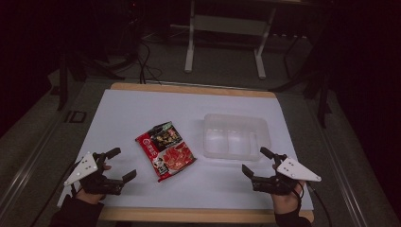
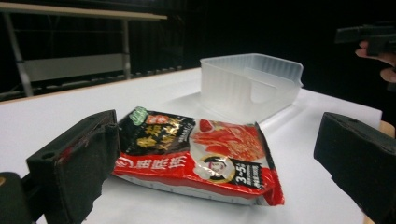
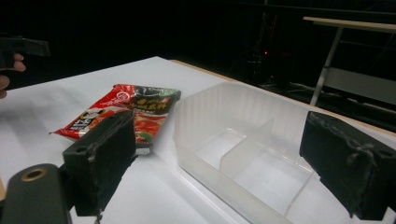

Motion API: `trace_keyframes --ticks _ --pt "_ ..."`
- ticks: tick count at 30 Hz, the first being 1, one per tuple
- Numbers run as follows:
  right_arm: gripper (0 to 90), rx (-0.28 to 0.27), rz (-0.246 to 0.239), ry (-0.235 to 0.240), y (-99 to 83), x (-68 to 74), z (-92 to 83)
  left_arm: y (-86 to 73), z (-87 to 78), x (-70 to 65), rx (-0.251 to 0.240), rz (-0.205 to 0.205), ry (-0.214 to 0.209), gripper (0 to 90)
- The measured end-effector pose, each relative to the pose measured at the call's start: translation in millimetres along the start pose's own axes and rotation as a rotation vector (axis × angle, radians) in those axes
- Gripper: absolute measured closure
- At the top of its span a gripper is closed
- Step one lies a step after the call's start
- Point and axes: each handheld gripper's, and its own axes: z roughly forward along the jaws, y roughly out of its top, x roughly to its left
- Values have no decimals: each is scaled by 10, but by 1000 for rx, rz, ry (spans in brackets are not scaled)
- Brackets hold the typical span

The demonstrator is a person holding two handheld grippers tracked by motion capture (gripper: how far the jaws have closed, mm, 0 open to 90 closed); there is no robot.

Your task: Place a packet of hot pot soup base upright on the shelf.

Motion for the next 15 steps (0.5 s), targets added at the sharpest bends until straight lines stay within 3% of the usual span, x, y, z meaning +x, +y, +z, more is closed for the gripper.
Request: trace_keyframes --ticks 7,8,11,14,15 --pt "109 -10 -21 14 14 9 -3 -6 44 -50 25 34 -50 15" --pt "110 -21 -58 15 27 27 -9 -3 49 -58 32 39 -52 15" --pt "120 -19 -82 22 44 64 -7 11 69 -86 58 31 -69 15" --pt "117 -12 -85 31 60 100 0 48 80 -132 91 16 -70 14" --pt "115 -10 -80 36 63 108 1 61 84 -164 108 39 -54 14"
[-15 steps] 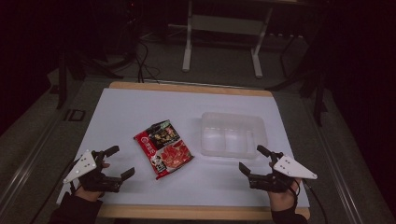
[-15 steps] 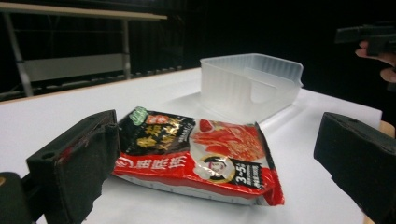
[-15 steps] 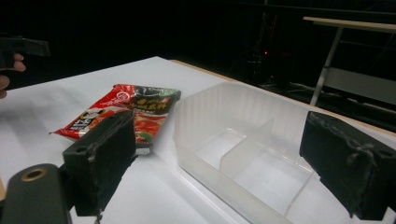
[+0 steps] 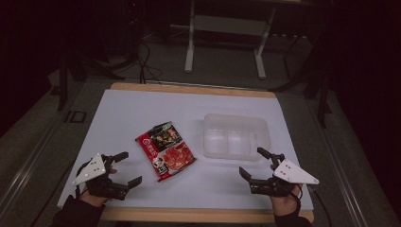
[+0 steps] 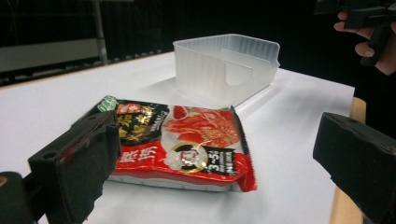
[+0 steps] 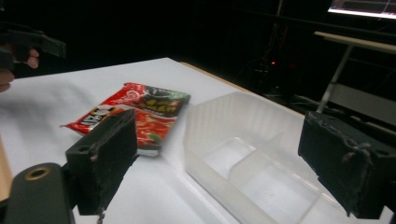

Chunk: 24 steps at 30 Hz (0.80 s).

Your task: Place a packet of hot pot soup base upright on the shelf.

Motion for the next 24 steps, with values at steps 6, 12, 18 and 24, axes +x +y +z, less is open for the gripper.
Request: trace_keyframes --ticks 6,12,18,24 --pt "113 3 10 18 28 35 9 129 34 -51 58 24 -59 14" --pt "111 -11 17 44 71 77 18 285 7 -1 33 2 -27 15" --pt "103 -9 63 26 98 82 33 396 70 114 52 5 14 16" --pt "103 -6 49 39 115 115 43 428 173 269 84 -26 37 23"
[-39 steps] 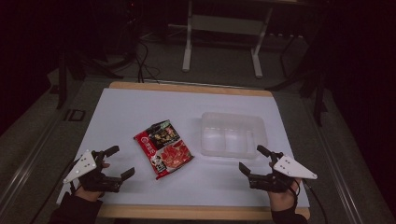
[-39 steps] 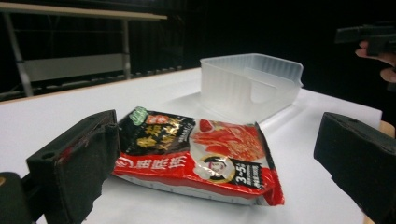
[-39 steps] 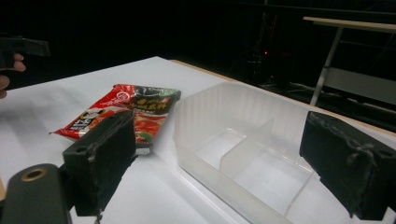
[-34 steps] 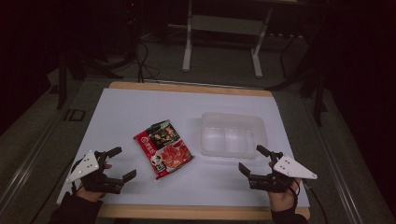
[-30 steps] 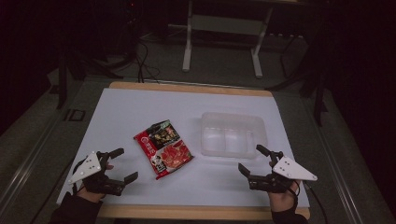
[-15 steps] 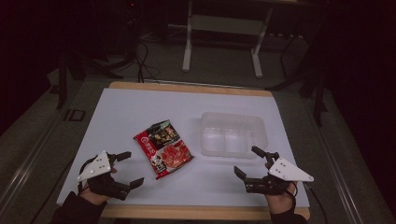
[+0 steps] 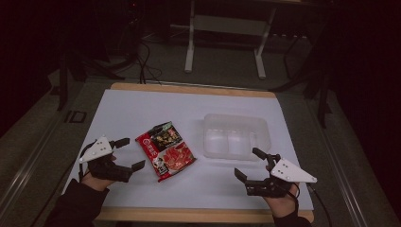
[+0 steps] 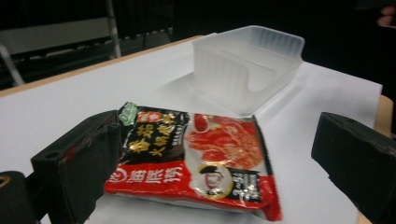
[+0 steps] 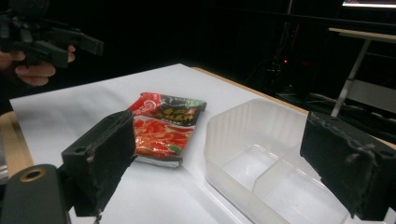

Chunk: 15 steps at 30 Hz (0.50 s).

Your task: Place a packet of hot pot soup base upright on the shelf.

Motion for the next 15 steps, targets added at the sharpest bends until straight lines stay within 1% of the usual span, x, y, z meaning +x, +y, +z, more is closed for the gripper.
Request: trace_keyframes --ticks 1,2,4,5,6,8,9,10,12,13,15 --pt "103 2 -7 -2 1 5 4 4 21 29 6 -2 11 23" --pt "104 2 -9 2 2 10 4 7 33 47 7 -7 4 23" --pt "104 2 -11 4 6 11 3 16 70 84 19 -4 20 24" --pt "105 3 -9 6 6 11 3 18 88 105 24 -2 13 28" --pt "105 0 -11 4 6 13 2 18 115 127 28 -2 30 35" --pt "122 1 -14 9 8 18 2 14 147 163 37 -3 24 46" --pt "126 -1 -18 9 9 22 0 10 169 178 42 -5 37 47" --pt "126 -1 -20 10 10 26 1 3 190 199 48 -10 28 47" --pt "126 0 -21 13 12 33 3 -17 238 234 62 -12 42 53" --pt "127 5 -19 16 12 33 6 -24 253 248 67 -16 38 58" --pt "127 6 -23 16 9 34 10 -41 288 280 75 -18 47 64"
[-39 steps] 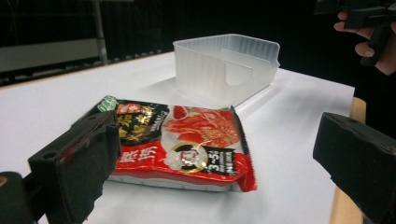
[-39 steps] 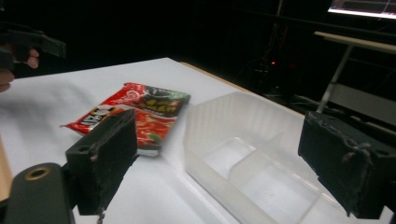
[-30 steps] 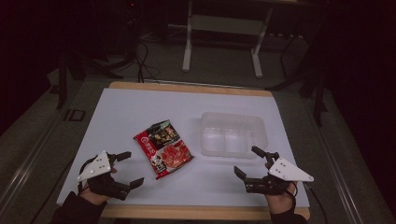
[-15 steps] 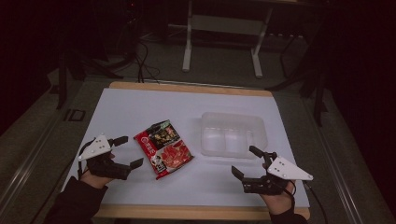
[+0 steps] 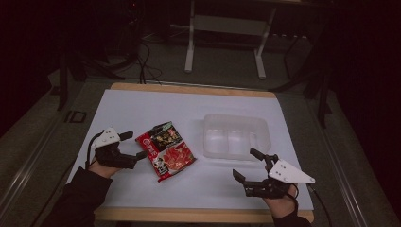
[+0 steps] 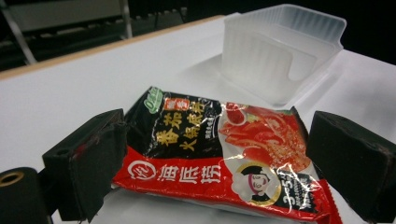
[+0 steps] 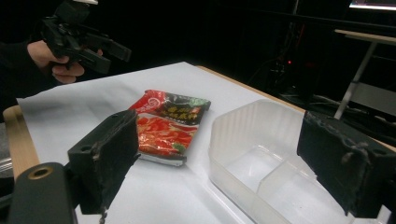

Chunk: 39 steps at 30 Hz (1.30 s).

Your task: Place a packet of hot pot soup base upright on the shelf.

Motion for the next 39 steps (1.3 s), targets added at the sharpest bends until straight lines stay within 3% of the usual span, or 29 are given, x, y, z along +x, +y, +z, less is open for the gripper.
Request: trace_keyframes --ticks 11,21,27,30,35,39 --pt "132 16 3 16 -12 11 23 -75 225 249 50 -37 22 167" --pt "135 23 13 25 -24 3 33 -136 503 441 129 -96 95 213" --pt "137 32 18 35 -34 -1 50 -166 639 517 168 -116 101 251" --pt "139 35 23 38 -39 -4 53 -202 691 576 196 -143 70 326" --pt "142 38 30 39 -47 -13 56 -246 734 644 210 -176 63 428" --pt "143 41 25 37 -47 -6 59 -274 792 654 239 -177 69 488"
